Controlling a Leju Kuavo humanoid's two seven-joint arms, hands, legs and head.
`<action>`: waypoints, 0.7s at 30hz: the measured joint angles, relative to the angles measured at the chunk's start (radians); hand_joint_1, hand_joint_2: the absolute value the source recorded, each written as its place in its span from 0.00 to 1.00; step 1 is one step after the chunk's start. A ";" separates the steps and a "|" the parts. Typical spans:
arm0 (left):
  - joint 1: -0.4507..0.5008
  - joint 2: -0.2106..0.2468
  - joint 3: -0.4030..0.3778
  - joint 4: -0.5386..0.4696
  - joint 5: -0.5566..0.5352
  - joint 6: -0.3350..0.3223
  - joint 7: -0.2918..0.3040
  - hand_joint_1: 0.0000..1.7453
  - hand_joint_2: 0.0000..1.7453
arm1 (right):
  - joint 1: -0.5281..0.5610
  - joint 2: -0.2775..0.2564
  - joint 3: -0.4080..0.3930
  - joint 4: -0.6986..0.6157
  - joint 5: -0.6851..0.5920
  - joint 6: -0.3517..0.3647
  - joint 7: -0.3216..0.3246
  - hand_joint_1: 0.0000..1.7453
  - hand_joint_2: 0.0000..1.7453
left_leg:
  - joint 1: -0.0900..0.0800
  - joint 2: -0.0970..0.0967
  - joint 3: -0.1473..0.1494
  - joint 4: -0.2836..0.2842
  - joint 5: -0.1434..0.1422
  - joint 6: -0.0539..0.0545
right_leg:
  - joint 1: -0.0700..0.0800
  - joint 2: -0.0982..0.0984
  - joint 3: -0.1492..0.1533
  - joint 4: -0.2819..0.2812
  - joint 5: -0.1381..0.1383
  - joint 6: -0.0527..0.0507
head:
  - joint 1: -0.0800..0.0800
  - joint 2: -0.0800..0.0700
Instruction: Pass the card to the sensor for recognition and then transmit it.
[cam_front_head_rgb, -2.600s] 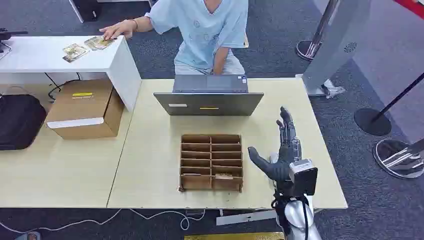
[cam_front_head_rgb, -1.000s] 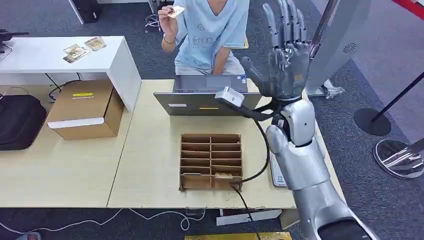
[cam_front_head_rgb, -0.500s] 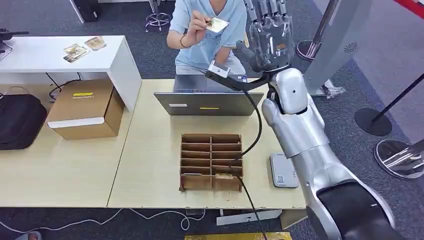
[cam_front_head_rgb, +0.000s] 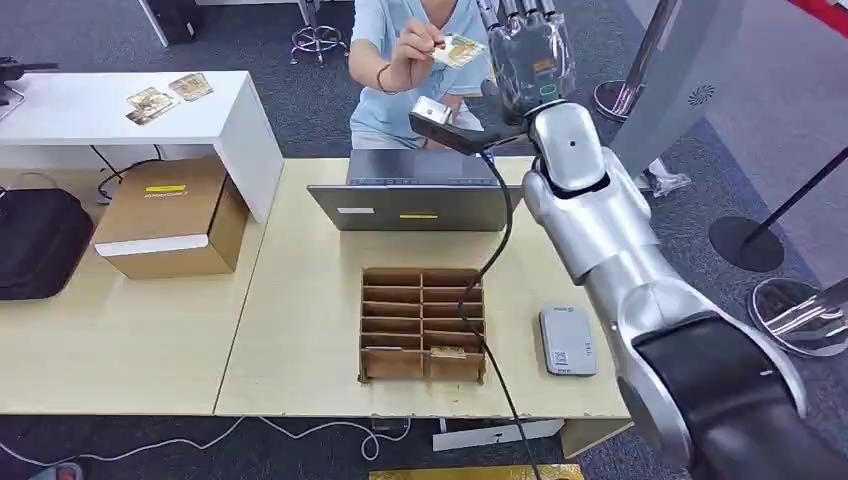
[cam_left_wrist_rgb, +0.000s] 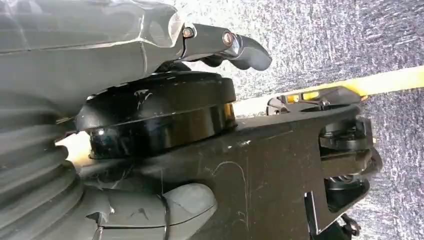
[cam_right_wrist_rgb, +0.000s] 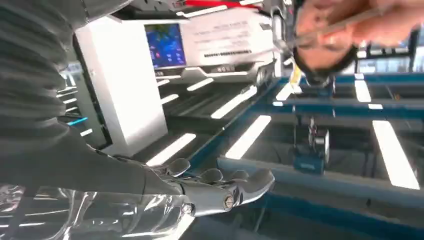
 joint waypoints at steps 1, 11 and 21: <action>0.000 0.000 0.003 0.000 0.009 0.003 -0.001 0.00 1.00 | -0.008 0.001 0.000 0.024 0.006 0.008 0.012 0.00 1.00 | 0.000 0.000 0.000 0.000 0.000 0.000 | 0.000 0.000 0.000 0.000 0.000 0.000 | 0.000 0.000; 0.006 0.003 0.068 0.000 0.132 0.069 -0.035 0.00 1.00 | -0.042 0.009 0.001 0.165 0.040 0.095 0.058 0.00 1.00 | 0.000 0.001 -0.001 0.000 0.000 0.000 | 0.001 0.001 0.000 0.000 0.000 0.000 | 0.000 0.000; 0.004 0.000 0.043 0.000 0.065 0.021 -0.067 0.00 1.00 | -0.048 0.015 0.001 0.206 0.030 0.085 0.040 0.42 1.00 | 0.000 0.000 -0.001 0.000 0.000 0.000 | 0.001 0.000 -0.001 0.000 0.000 0.000 | 0.000 0.000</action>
